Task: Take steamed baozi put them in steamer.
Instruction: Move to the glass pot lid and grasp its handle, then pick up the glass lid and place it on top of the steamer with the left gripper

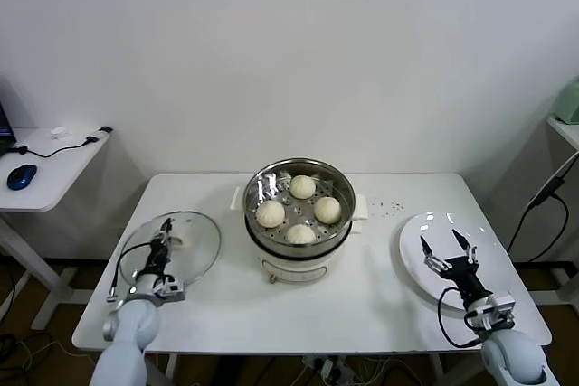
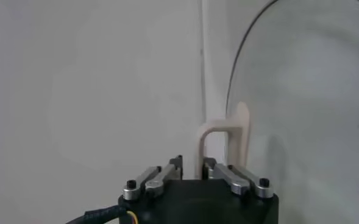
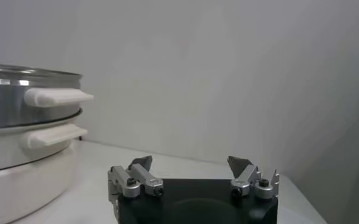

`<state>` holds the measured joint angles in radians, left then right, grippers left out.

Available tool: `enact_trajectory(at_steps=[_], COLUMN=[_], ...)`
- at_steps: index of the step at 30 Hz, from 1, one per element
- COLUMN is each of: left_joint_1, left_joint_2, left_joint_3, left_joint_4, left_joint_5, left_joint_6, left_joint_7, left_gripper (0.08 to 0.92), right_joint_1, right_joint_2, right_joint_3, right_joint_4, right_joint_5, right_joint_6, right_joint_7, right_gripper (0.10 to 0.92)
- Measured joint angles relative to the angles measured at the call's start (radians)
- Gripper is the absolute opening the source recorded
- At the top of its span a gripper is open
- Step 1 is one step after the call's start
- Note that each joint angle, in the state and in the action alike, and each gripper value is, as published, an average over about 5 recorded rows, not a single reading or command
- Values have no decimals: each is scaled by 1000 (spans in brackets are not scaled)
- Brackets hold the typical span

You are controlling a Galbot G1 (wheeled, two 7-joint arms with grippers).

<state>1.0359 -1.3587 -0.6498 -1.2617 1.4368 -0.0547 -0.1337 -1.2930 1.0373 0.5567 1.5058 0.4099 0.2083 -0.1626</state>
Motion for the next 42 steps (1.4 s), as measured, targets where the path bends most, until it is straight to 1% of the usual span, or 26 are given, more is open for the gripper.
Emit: enact_trajectory(at_steps=[2,5,10,16,23,28,31,35,39,42], left_joint_1=[5,18,56,136,244,274,262,201,114,43], left_joint_2=[5,15,40,92,181,256,293,319,317,294], left_joint_3=[2,5,11,7,17,57,107,207,324,413], left_joint_4=[-9,-32,-107,-263,-500,-653,-725,-788,-819,-819], left_joint_5=[-12,-32,-76,-138,-196,-224,-224,-203,-161,-119], left_joint_6=[1,4,24,89,239,377,463,570,653,697], left_joint_7=[2,6,16,39,82,140,194,286,383,438], left_gripper=[208,156,150,150,150,150,150,150,150,150], right_joint_1=[3,8,19,35,54,70,82,97,107,108], right_joint_2=[1,1,1,-2,-3,-1,0,5,9,12], right_joint_3=[0,0,-1,-3,-8,-17,-23,-30,-30,-25], right_joint_4=[-4,-10,-22,-40,-61,-78,-89,-104,-117,-122], right_joint_5=[-3,-7,-10,-12,-18,-27,-32,-39,-45,-48], right_joint_6=[1,3,5,8,8,8,8,8,9,11], right_joint_7=[-1,-3,-3,-6,-6,-4,-1,5,7,8], right_gripper=[823,823,823,823,823,823,823,823,823,823])
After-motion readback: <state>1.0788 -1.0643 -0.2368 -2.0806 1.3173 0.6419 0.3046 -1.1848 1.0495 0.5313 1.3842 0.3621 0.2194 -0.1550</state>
